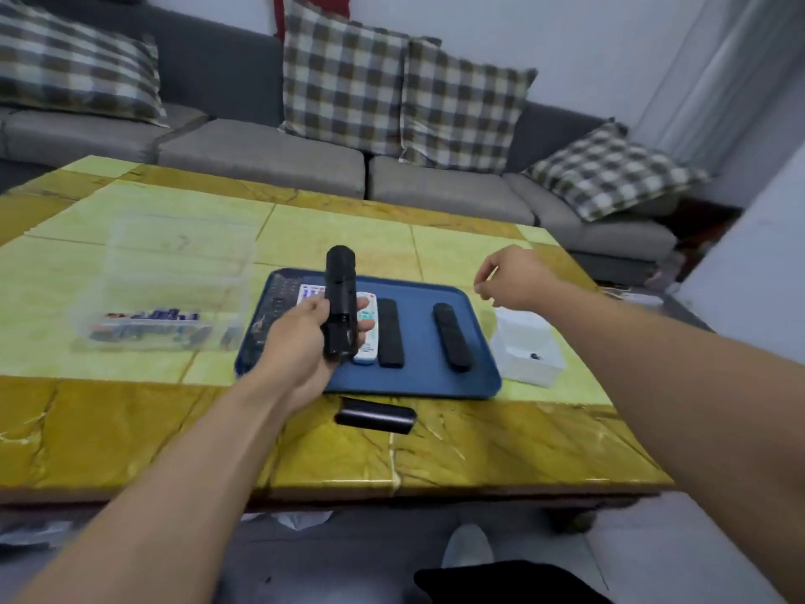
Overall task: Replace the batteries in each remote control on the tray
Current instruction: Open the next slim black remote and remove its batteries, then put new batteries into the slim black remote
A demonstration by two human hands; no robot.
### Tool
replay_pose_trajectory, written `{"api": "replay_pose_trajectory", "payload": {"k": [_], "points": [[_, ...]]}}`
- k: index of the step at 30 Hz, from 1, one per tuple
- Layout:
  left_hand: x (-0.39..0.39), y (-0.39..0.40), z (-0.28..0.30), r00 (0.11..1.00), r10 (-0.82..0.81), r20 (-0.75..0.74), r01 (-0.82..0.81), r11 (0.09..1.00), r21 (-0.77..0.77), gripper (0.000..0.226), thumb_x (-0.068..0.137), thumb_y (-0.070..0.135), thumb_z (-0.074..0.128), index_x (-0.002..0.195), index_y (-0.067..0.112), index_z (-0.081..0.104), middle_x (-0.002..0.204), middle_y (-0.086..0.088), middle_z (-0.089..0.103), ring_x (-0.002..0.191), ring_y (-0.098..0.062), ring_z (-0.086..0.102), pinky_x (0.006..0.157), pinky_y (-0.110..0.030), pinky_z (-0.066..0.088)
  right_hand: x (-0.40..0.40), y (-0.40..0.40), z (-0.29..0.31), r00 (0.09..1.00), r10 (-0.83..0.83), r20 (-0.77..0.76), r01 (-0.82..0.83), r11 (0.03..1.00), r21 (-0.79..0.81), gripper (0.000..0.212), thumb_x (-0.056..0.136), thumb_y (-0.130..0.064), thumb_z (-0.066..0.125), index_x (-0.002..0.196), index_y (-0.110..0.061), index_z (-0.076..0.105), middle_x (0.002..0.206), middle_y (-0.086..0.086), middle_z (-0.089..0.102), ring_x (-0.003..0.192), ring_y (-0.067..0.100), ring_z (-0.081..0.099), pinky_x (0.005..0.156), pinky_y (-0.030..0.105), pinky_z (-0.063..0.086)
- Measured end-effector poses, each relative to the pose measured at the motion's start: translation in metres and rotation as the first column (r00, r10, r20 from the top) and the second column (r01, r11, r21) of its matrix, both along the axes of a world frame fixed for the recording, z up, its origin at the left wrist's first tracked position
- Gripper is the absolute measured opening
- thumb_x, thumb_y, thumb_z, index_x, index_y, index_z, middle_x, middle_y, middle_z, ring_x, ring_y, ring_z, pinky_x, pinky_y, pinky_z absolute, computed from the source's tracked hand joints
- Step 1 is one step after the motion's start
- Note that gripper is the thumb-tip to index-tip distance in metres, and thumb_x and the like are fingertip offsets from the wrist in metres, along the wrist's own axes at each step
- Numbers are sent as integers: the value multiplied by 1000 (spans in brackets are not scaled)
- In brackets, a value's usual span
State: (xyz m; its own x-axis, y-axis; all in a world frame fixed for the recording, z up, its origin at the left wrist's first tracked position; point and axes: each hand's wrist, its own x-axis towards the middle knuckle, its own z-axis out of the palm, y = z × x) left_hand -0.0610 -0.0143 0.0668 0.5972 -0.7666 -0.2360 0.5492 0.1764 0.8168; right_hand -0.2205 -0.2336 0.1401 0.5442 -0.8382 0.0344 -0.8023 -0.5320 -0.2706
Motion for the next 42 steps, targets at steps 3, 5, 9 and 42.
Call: {"api": "replay_pose_trajectory", "payload": {"k": [3,5,9,42], "points": [[-30,-20,1,991,-133,-27,133,991,-20,34,111,14,29,132,5,54,115,-16,72,80,-24,73,71,-33,58,-53,-19,-14,990,-77,-118,81,996,26,18,89,-3,61,78,-14,71,78,4,68,84,27,69,77,39,60],[-45,-31,-2,985,-170,-27,170,985,-19,32,110,11,30,132,5,52,115,-17,72,87,-30,74,78,-37,56,-74,-26,-25,970,-104,-221,111,994,19,22,93,-2,56,93,-13,75,86,3,66,94,28,67,81,37,58],[-65,-50,-9,972,-231,35,230,973,20,33,110,11,31,137,10,50,116,-13,73,100,-33,73,86,-42,56,-89,-39,-41,905,-128,-406,142,990,2,23,93,-11,60,112,-13,75,114,1,69,106,24,65,86,32,56],[-68,-69,-20,973,-212,90,204,975,89,36,109,11,31,141,15,49,114,-11,75,97,-28,75,86,-43,58,-97,-51,-54,832,-480,278,118,643,756,26,94,6,60,118,-1,63,105,16,69,85,25,68,78,36,59]]}}
